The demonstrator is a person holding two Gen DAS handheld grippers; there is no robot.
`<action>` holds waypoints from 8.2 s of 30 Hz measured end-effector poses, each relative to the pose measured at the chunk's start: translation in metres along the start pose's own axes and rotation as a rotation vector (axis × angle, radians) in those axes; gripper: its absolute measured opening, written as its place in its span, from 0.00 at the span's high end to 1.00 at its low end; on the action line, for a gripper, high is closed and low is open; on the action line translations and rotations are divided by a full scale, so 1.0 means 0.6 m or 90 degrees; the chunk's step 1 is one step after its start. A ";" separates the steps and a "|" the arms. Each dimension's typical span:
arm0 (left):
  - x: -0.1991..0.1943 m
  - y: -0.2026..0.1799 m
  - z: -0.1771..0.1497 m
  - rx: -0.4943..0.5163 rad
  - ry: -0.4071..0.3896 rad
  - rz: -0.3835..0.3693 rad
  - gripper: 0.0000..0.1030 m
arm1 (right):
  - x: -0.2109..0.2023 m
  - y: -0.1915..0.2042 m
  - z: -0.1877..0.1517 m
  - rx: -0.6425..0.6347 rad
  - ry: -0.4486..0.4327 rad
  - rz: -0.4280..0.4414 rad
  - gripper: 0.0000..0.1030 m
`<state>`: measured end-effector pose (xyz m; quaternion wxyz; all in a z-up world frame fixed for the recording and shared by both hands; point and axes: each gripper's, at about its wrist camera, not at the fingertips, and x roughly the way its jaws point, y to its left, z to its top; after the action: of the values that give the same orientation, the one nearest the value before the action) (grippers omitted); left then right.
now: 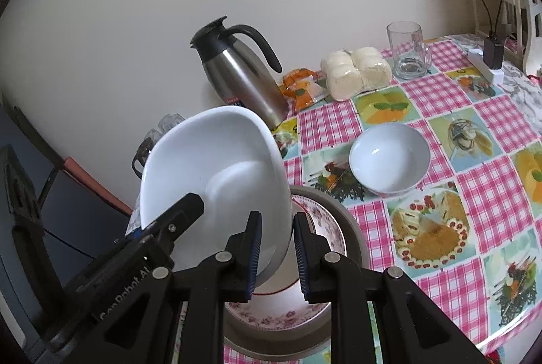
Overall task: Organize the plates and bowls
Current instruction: 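Carry the square bowl over the steel basin with both grippers, then lower the square bowl into the red-rimmed bowl and open both grippers, then move both grippers to the small white bowl on the tablecloth, then close both grippers on the small white bowl rim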
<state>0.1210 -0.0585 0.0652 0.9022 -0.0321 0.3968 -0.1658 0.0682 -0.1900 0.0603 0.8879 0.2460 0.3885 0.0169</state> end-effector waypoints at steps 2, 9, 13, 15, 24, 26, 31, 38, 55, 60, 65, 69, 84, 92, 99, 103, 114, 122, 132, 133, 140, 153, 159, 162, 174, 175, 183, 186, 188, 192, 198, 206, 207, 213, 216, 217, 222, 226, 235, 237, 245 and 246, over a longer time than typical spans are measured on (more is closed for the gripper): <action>0.003 0.001 -0.001 0.000 0.004 0.003 0.79 | 0.001 -0.001 -0.003 0.000 0.002 -0.002 0.80; 0.019 0.012 -0.006 -0.008 0.031 0.013 0.79 | 0.018 0.002 -0.013 -0.005 0.021 -0.010 0.80; 0.024 0.018 -0.007 -0.013 0.041 0.015 0.79 | 0.024 0.004 -0.017 -0.009 0.029 -0.012 0.80; 0.029 0.021 -0.008 -0.017 0.049 0.014 0.79 | 0.026 0.004 -0.018 -0.009 0.033 -0.013 0.80; 0.049 0.026 -0.012 -0.030 0.086 0.016 0.79 | 0.041 -0.005 -0.021 0.000 0.058 -0.017 0.79; 0.052 0.027 -0.014 -0.033 0.093 0.017 0.79 | 0.046 -0.006 -0.022 0.003 0.067 -0.019 0.79; 0.060 0.033 -0.017 -0.040 0.108 0.018 0.79 | 0.053 -0.006 -0.024 0.000 0.075 -0.023 0.79; 0.076 0.040 -0.023 -0.044 0.134 0.018 0.79 | 0.064 -0.008 -0.026 0.003 0.091 -0.027 0.78; 0.098 0.053 -0.029 -0.061 0.164 0.022 0.79 | 0.096 -0.011 -0.037 -0.004 0.124 -0.039 0.77; 0.106 0.058 -0.032 -0.067 0.173 0.022 0.79 | 0.096 -0.013 -0.036 -0.004 0.123 -0.040 0.76; 0.105 0.063 -0.032 -0.080 0.174 0.012 0.78 | 0.096 -0.013 -0.036 -0.007 0.124 -0.048 0.76; 0.103 0.062 -0.032 -0.080 0.172 0.011 0.78 | 0.096 -0.014 -0.035 -0.005 0.125 -0.049 0.76; 0.101 0.064 -0.030 -0.086 0.171 0.005 0.77 | 0.097 -0.012 -0.036 -0.013 0.125 -0.052 0.76; 0.079 0.077 -0.021 -0.094 0.144 0.006 0.76 | 0.083 -0.006 -0.033 -0.028 0.108 -0.048 0.76; 0.065 0.088 -0.015 -0.105 0.128 0.008 0.54 | 0.068 -0.004 -0.027 -0.030 0.093 -0.047 0.76; 0.062 0.096 -0.014 -0.119 0.124 0.012 0.46 | 0.065 -0.005 -0.025 -0.031 0.086 -0.057 0.59; 0.067 0.119 -0.015 -0.145 0.124 0.053 0.23 | 0.068 -0.009 -0.025 -0.034 0.081 -0.065 0.26; 0.065 0.129 -0.015 -0.152 0.114 0.067 0.18 | 0.069 -0.010 -0.024 -0.036 0.077 -0.067 0.15; 0.069 0.141 -0.017 -0.158 0.121 0.079 0.17 | 0.068 -0.013 -0.022 -0.034 0.073 -0.069 0.03; 0.069 0.141 -0.017 -0.159 0.121 0.080 0.17 | 0.067 -0.013 -0.022 -0.034 0.073 -0.068 0.03; 0.067 0.142 -0.018 -0.164 0.117 0.089 0.12 | 0.063 -0.016 -0.020 -0.036 0.071 -0.069 0.00; 0.058 0.107 -0.016 -0.136 0.096 0.118 0.04 | 0.039 -0.047 -0.007 -0.029 0.059 -0.080 0.00; 0.043 0.070 -0.007 -0.126 0.059 0.099 0.04 | 0.021 -0.076 0.001 -0.021 0.050 -0.090 0.00; 0.040 0.041 0.000 -0.105 0.043 0.095 0.04 | 0.009 -0.098 0.007 -0.013 0.043 -0.100 0.00; 0.069 -0.097 0.032 -0.044 -0.003 -0.015 0.04 | -0.023 -0.213 0.035 0.054 0.018 -0.148 0.00; 0.073 -0.105 0.034 -0.040 -0.002 -0.023 0.04 | -0.022 -0.222 0.038 0.060 0.019 -0.149 0.00; 0.161 -0.157 0.047 -0.001 0.049 -0.066 0.04 | -0.003 -0.280 0.060 0.082 0.022 -0.160 0.00; 0.196 -0.164 0.047 0.017 0.087 -0.038 0.04 | 0.014 -0.293 0.067 0.087 0.025 -0.154 0.00; 0.214 -0.165 0.048 0.023 0.112 -0.021 0.04 | 0.028 -0.300 0.072 0.087 0.031 -0.154 0.00; 0.253 -0.171 0.056 0.026 0.168 -0.001 0.04 | 0.054 -0.310 0.080 0.091 0.038 -0.147 0.01; 0.282 -0.192 0.061 0.057 0.210 0.029 0.04 | 0.090 -0.319 0.083 0.097 0.052 -0.145 0.16; 0.330 -0.196 0.059 0.079 0.254 0.071 0.22 | 0.129 -0.324 0.084 0.100 0.068 -0.129 0.34; 0.336 -0.195 0.057 0.078 0.261 0.074 0.23 | 0.133 -0.324 0.084 0.097 0.070 -0.127 0.36; 0.369 -0.186 0.044 0.064 0.294 0.083 0.39 | 0.157 -0.330 0.083 0.100 0.086 -0.120 0.49; 0.383 -0.186 0.036 0.060 0.308 0.080 0.50 | 0.169 -0.328 0.080 0.093 0.096 -0.111 0.55; 0.387 -0.187 0.033 0.060 0.312 0.079 0.54 | 0.172 -0.327 0.080 0.093 0.098 -0.107 0.56; 0.406 -0.184 0.022 0.052 0.331 0.084 0.69 | 0.182 -0.324 0.078 0.096 0.103 -0.084 0.65; 0.418 -0.182 0.011 0.042 0.343 0.077 0.72 | 0.187 -0.320 0.077 0.095 0.105 -0.075 0.69; 0.418 -0.183 0.011 0.041 0.334 0.069 0.74 | 0.221 -0.311 0.065 0.094 0.122 -0.060 0.70; 0.419 -0.184 0.013 0.039 0.330 0.069 0.75 | 0.222 -0.310 0.065 0.094 0.119 -0.061 0.70; 0.406 -0.191 0.021 0.038 0.314 0.047 0.82 | 0.213 -0.326 0.062 0.118 0.123 -0.043 0.72; 0.399 -0.195 0.022 0.037 0.312 0.044 0.82 | 0.211 -0.328 0.063 0.119 0.125 -0.041 0.72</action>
<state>0.2492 -0.2475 -0.0725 0.7847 0.0486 0.5996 -0.1494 0.1509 -0.3507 -0.0926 0.8190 0.3121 0.4809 -0.0243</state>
